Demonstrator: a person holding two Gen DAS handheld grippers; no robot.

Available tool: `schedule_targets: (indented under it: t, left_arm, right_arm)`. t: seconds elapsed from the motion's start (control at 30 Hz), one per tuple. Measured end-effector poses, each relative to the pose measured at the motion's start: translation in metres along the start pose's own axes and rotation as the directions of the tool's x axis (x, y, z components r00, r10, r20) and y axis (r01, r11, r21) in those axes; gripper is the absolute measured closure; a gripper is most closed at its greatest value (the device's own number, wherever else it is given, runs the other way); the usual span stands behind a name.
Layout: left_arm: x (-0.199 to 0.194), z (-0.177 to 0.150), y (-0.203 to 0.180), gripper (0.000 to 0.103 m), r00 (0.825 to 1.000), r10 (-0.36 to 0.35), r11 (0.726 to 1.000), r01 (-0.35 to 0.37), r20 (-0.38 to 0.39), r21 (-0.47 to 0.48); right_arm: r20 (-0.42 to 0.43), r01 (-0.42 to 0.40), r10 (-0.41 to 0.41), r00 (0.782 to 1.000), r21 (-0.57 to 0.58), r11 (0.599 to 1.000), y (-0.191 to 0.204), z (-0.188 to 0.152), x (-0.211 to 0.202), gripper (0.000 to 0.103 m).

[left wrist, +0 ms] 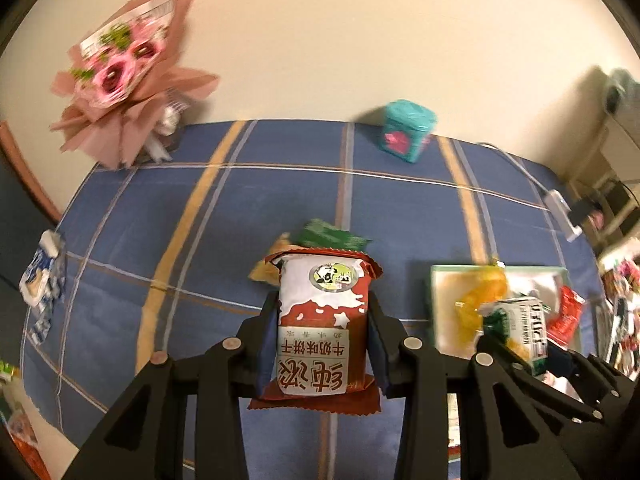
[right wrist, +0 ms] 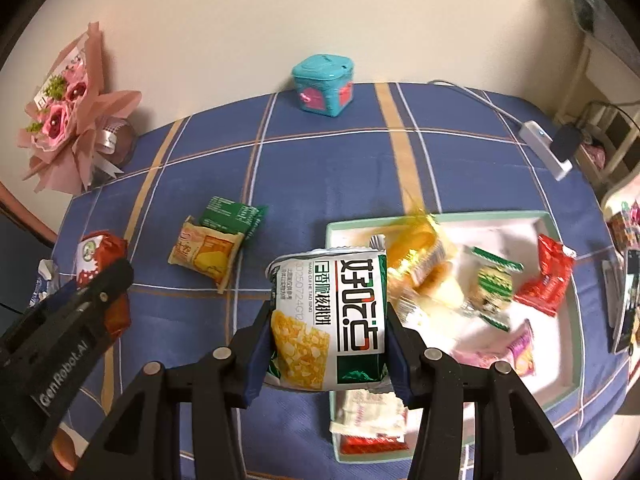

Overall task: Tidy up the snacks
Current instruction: 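Carry the red biscuit packet over the tray with the left tool while the right carries the cracker packet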

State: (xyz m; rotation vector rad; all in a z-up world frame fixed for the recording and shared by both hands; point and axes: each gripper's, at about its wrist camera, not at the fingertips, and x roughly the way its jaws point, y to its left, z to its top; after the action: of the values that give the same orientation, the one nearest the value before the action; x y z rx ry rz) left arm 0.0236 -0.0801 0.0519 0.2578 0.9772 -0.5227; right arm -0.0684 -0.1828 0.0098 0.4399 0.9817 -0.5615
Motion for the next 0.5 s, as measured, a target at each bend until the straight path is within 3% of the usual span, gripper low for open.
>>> schedule_targets:
  t: [0.27,0.5]
  left_arm:
    - [-0.006,-0.008,-0.062,0.062,0.997,-0.074,0.991,0.075,-0.012,0.108]
    - [-0.006,-0.023,-0.12,0.062,0.986,-0.153,0.964,0.163,-0.064,0.212]
  right_arm:
    - [0.013,0.082,-0.084,0.996,0.126,0.989,-0.074,0.007,-0.012,0.05]
    - [-0.003,0.129,-0.133,0.991,0.274,0.953,-0.144,0.01,-0.021,0.05]
